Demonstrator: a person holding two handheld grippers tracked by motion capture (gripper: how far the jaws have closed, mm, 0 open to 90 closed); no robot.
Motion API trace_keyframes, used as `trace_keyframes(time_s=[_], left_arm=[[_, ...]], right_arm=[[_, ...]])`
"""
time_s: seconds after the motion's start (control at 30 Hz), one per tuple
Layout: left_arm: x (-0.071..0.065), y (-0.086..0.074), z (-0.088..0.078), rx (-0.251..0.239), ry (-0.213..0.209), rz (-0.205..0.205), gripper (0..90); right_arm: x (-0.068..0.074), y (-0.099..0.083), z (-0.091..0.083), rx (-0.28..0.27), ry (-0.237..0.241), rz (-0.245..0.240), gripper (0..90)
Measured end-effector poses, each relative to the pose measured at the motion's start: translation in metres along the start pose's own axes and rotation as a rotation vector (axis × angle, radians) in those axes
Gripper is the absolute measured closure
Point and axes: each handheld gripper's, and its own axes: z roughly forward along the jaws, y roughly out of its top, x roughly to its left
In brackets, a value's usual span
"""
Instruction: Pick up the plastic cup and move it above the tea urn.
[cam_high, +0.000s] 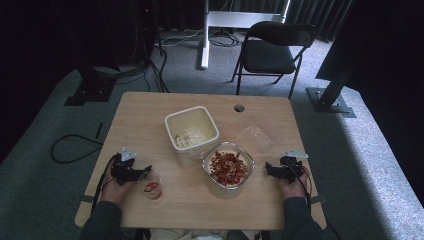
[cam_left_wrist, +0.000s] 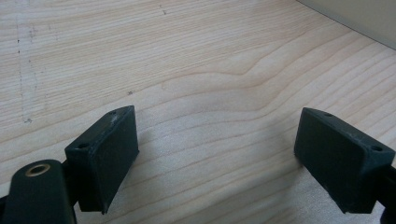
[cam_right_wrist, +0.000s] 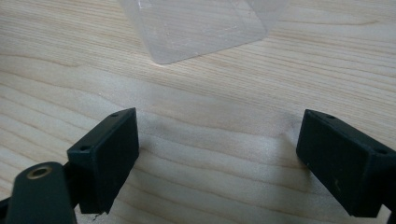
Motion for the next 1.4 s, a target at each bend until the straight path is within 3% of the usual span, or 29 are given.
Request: trace_keyframes(time_s=[0.7,0.83,0.93,1.1,1.4], left_arm=[[0.003,0.001,0.000,0.002,0.002,-0.001,14.4],[0.006,0.002,0.002,0.002,0.012,-0.010,14.5],[0.007,0.002,0.002,0.002,0.015,-0.013,14.4],[0.007,0.002,0.002,0.002,0.015,-0.012,14.5],[0.007,0.002,0.002,0.002,0.016,-0.014,14.5]], right_arm=[[0.002,-0.001,-0.001,-0.004,-0.009,0.011,14.6],[0.003,0.000,-0.004,-0.002,-0.008,0.010,25.0],[0.002,0.001,-0.006,0.010,-0.019,0.030,27.1],[0.004,0.008,-0.021,-0.055,-0.045,0.048,31.1],[0.005,0.030,-0.038,-0.132,-0.079,0.075,29.5]])
